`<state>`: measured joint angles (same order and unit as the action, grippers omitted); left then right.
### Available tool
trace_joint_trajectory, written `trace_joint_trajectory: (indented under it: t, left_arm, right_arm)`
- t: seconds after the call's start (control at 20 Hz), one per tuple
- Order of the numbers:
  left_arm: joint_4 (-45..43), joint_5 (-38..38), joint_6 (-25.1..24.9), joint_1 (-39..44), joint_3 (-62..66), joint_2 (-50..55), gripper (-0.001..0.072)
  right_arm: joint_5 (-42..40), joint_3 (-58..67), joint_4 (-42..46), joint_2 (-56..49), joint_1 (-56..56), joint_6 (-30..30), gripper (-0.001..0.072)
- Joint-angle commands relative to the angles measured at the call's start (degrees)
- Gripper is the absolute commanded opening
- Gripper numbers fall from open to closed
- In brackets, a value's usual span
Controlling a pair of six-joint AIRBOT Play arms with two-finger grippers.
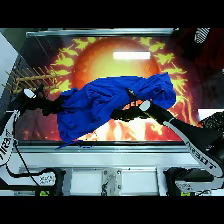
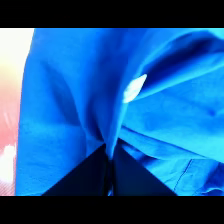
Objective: Fold the clothes and pants, and hang the long-sleeved shirts on hangers.
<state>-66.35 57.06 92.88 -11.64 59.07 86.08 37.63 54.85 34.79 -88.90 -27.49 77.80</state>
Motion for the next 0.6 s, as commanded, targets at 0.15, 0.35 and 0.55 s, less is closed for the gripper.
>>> trace_joint_trajectory:
  t: [0.15,0.35,0.55]
  left_arm:
    - [-0.1,1.0,-2.6,-0.1,-0.2,-5.9,0.0011]
    - [-0.1,9.7,-5.8,0.1,-0.2,-17.0,0.0012]
    - [3.2,13.3,-5.8,6.3,-6.6,-31.6,0.0011]
  right_arm:
    - [-4.9,5.8,-3.2,-5.9,-2.8,-1.6,0.0137]
    - [2.9,12.3,11.2,-2.4,5.3,-2.1,0.0006]
    - [18.9,27.1,24.2,3.4,21.4,1.1,0.0006]
